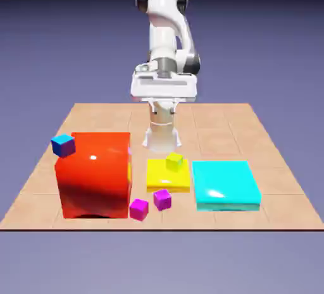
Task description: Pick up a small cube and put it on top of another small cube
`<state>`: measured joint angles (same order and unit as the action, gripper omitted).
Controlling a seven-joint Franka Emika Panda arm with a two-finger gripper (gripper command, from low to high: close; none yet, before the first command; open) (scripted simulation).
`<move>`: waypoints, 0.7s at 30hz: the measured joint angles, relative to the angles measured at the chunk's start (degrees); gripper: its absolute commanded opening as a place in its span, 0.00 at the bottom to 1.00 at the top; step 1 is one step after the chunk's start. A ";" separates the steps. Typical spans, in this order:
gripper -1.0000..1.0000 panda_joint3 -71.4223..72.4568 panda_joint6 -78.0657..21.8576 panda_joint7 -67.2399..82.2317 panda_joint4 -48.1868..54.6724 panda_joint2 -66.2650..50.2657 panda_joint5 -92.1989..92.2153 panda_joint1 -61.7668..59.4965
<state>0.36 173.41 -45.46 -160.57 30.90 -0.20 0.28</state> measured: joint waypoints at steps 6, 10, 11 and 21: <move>0.50 1.79 -2.98 -14.95 2.15 -8.77 -1.01 -2.04; 0.50 2.98 -4.97 -24.92 3.58 -14.61 -1.69 -3.41; 0.50 3.28 -5.47 -27.41 3.94 -16.07 -1.85 -3.75; 0.50 6.26 -10.44 -52.33 7.52 -30.69 -3.54 -7.17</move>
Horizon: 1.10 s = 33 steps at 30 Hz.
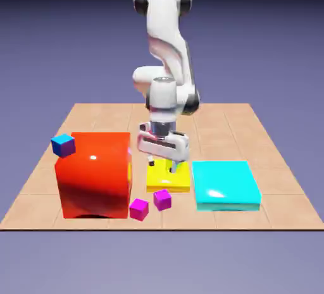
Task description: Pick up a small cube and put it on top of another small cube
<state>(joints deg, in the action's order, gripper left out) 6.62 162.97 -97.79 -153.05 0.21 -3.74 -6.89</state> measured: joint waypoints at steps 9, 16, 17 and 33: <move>0.50 1.00 -1.49 -16.23 2.68 -11.32 -1.66 -1.40; 0.00 -3.65 7.28 -18.65 4.88 -22.25 -4.77 2.51; 0.00 -3.65 7.30 -18.66 4.88 -22.25 -4.78 2.51; 0.00 15.83 -15.91 -22.23 -4.17 10.96 15.69 -9.20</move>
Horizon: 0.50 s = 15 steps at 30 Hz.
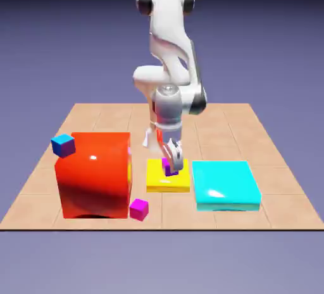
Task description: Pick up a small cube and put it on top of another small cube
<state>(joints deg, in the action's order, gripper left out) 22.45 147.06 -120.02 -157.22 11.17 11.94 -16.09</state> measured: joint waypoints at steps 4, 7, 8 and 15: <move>0.00 5.73 -5.27 -2.66 -2.64 8.31 6.89 -2.90; 0.00 10.03 -9.22 -4.65 -4.62 14.54 12.05 -5.08; 0.00 11.46 -10.54 -5.32 -5.29 16.61 13.77 -5.80; 0.00 21.48 -19.76 -9.98 -9.91 31.15 25.80 -10.88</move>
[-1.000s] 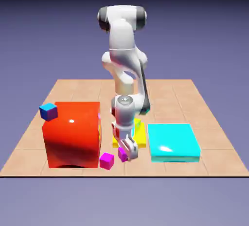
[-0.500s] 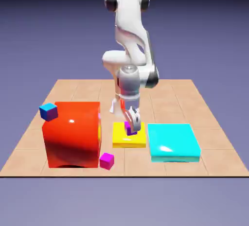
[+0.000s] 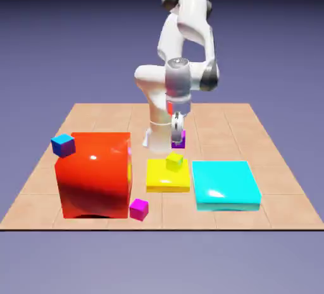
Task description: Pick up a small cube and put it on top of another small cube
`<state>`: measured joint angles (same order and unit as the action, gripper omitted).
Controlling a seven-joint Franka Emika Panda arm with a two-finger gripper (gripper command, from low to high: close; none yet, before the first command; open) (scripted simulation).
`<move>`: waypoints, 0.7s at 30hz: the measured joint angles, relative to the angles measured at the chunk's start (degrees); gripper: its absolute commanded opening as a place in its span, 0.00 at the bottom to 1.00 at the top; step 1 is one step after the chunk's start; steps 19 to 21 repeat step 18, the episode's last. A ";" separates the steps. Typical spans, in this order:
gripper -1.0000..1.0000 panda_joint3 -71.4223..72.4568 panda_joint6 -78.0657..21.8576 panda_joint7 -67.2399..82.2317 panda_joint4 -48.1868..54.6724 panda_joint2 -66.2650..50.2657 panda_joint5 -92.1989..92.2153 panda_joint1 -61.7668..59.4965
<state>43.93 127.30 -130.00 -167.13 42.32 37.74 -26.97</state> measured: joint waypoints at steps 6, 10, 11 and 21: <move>0.00 8.59 -7.91 -4.00 -3.96 12.46 10.31 -4.35; 0.00 16.03 -4.22 -3.06 -5.32 10.61 17.27 -7.66; 0.00 18.10 -2.16 -2.37 -5.50 8.85 19.03 -8.54; 1.00 26.50 6.12 0.43 -6.21 1.73 26.11 -12.10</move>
